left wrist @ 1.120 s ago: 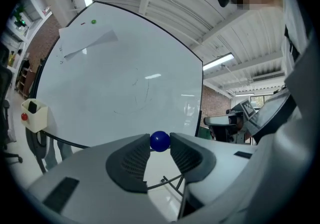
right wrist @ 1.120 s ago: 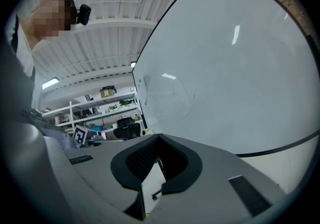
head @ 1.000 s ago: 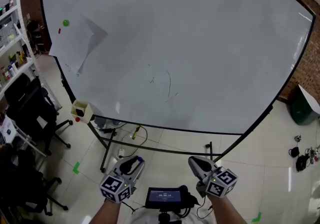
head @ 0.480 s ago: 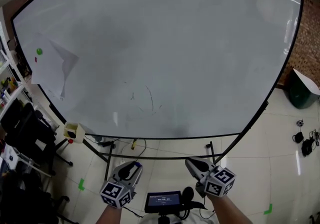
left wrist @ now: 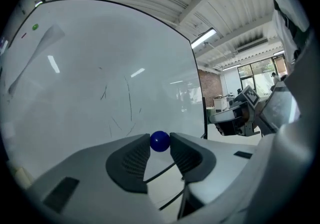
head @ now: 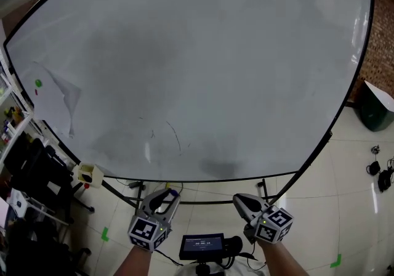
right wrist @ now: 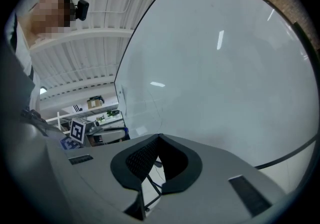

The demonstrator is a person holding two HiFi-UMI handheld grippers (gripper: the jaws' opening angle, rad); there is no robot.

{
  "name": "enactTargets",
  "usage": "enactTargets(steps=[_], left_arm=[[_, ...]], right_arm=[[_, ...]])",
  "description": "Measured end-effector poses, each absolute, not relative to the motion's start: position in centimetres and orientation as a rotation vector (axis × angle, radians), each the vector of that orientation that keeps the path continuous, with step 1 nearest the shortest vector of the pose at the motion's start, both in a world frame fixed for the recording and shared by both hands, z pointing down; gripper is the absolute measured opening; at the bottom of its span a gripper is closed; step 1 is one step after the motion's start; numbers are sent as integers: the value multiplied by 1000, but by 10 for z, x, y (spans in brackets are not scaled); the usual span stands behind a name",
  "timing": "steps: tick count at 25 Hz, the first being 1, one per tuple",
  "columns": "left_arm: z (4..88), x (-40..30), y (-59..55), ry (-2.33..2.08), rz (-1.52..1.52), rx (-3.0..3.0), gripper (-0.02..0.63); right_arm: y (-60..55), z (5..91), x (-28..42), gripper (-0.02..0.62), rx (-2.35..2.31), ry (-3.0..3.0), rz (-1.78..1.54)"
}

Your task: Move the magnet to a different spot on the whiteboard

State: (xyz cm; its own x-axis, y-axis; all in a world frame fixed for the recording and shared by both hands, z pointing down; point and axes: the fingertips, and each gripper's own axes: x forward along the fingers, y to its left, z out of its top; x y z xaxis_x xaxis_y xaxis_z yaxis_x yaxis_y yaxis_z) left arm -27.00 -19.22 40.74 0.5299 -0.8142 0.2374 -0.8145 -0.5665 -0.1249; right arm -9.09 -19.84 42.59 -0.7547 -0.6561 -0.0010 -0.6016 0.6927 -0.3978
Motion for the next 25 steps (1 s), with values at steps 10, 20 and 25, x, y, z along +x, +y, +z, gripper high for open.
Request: enactTargets(steps=[10,20,25], left_arm=[[352,-222,-260,-1590,792,2990,152],[316,-181,-305,-1774,1093,2986,152],[309,-172,-332,-1887,1127,2925,152]], right_arm=[[-247,415,-68,21,-992,2740,-533],[-273,416,-56,21,-925,2725,-558],[-282,418,-53,21,-904,2732,-557]])
